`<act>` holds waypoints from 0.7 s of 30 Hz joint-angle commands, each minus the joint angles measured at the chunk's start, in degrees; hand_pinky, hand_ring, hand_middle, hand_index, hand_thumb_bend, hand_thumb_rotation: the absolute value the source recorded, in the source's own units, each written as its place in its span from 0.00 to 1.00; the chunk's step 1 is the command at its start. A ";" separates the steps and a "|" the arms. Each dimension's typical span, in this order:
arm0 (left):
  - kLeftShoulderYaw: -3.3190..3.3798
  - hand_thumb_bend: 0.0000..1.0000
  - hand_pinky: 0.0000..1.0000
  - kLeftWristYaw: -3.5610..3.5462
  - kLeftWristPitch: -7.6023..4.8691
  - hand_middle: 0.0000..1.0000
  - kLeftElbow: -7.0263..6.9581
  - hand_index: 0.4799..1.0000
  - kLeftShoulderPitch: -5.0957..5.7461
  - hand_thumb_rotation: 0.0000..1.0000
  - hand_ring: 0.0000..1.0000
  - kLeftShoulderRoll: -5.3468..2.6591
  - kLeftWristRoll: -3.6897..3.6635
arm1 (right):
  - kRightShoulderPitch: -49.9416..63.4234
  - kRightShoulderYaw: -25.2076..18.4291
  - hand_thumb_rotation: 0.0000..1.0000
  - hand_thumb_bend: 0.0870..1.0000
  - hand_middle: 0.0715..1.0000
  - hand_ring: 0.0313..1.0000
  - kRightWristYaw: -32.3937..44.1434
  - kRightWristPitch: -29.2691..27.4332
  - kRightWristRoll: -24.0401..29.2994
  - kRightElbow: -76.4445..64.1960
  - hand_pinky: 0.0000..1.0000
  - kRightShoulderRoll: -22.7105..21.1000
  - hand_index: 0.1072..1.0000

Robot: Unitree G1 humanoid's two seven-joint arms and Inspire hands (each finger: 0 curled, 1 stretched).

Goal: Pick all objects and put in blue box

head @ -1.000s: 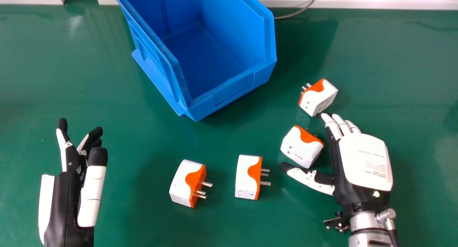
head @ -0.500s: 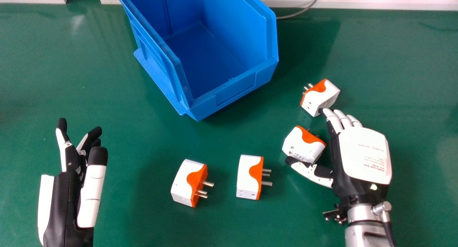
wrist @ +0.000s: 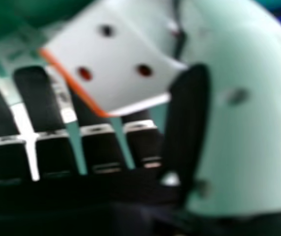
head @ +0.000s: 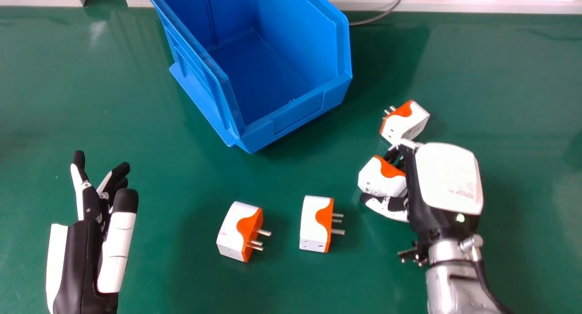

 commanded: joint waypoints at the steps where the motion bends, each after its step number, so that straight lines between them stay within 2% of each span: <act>1: 0.06 0.86 0.84 -0.16 -0.08 0.90 -1.81 0.90 0.59 1.00 0.91 0.09 -0.28 | 1.51 0.46 0.15 0.47 0.22 0.17 4.46 3.59 -0.34 0.10 0.15 -1.76 0.43; 7: 0.24 0.86 0.83 -0.69 0.17 0.90 -2.56 0.88 0.92 1.00 0.90 0.17 -1.00 | 3.10 0.26 0.13 0.46 0.19 0.14 12.94 8.45 0.14 -7.11 0.11 -2.14 0.42; 11: 0.24 0.87 0.81 -0.89 0.24 0.89 -2.94 0.87 1.11 1.00 0.89 0.23 -1.34 | 4.48 -0.51 0.13 0.46 0.15 0.10 13.47 8.87 0.58 -10.14 0.08 -2.03 0.41; 17: 0.50 0.87 0.79 -1.08 0.33 0.88 -3.34 0.85 1.26 1.00 0.88 0.28 -1.46 | 8.62 -3.68 0.12 0.45 0.14 0.09 13.34 5.66 3.76 -19.00 0.08 -2.34 0.41; 21: 0.34 0.88 0.78 -1.05 0.58 0.87 -3.75 0.84 1.29 1.00 0.87 0.10 -1.28 | 12.30 -5.31 0.12 0.45 0.07 0.06 12.35 1.90 4.68 -28.49 0.05 -3.10 0.41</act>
